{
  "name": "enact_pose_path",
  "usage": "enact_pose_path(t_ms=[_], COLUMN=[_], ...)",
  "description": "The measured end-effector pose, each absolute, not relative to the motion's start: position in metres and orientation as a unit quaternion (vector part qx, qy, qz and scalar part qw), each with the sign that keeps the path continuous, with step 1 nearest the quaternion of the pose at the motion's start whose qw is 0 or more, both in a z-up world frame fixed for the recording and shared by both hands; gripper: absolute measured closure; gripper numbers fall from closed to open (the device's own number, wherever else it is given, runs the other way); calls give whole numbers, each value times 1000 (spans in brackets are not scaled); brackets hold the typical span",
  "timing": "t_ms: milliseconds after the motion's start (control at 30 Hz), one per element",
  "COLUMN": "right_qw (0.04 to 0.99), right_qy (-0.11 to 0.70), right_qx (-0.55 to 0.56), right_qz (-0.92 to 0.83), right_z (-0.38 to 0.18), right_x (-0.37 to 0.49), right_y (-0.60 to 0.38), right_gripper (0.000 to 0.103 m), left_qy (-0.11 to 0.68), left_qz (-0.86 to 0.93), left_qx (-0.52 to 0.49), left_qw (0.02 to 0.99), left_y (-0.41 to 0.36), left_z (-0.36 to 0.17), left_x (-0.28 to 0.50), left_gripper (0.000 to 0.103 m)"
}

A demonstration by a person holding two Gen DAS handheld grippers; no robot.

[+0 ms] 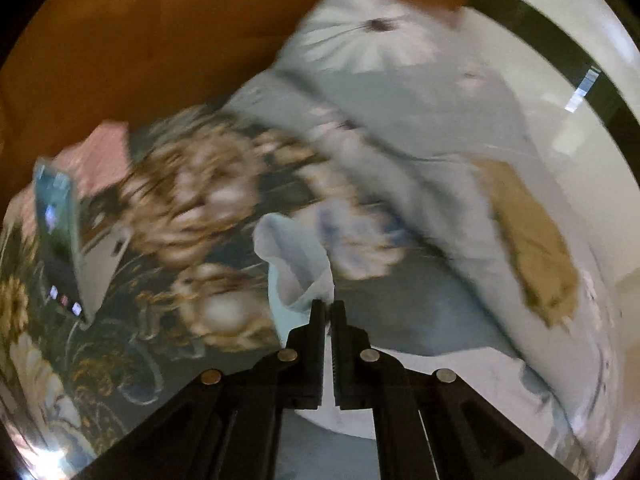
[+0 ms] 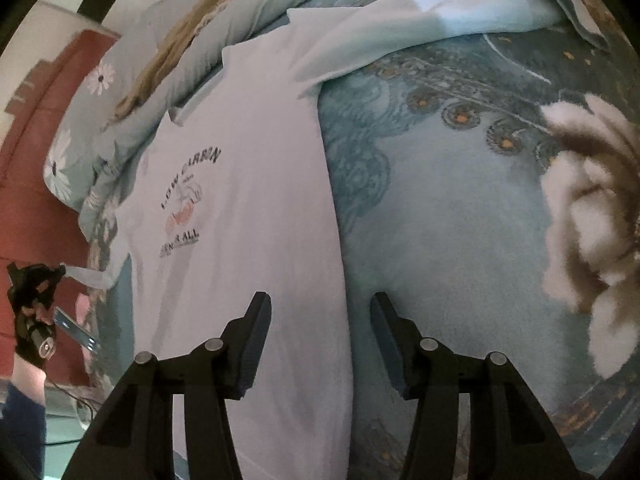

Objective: Fold clothes

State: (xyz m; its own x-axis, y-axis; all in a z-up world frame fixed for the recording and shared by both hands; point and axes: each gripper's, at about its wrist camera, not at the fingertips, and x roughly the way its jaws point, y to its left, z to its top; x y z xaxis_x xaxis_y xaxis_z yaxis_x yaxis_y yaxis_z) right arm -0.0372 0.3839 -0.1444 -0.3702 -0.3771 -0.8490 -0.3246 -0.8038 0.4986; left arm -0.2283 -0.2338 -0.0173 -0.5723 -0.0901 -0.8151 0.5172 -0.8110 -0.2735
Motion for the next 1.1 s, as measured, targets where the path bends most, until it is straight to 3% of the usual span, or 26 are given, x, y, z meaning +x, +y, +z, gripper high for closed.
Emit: enact_pose_path(t_ms=[300, 500, 833, 1100], right_qw=[25, 34, 41, 45], right_qy=[-343, -377, -412, -426], right_qx=[553, 546, 539, 537], right_qz=[-759, -747, -734, -727], right_z=[-154, -156, -159, -161], right_x=[-51, -46, -41, -40], right_y=[382, 389, 396, 398], right_gripper=[50, 50, 50, 50], left_qy=[142, 76, 25, 47], left_qz=[-903, -905, -855, -796], left_qx=[405, 406, 484, 576], left_qw=[17, -101, -186, -183], left_y=[-78, 52, 201, 219], left_z=[53, 65, -12, -92], left_x=[-269, -280, -288, -293], left_gripper=[100, 100, 100, 99])
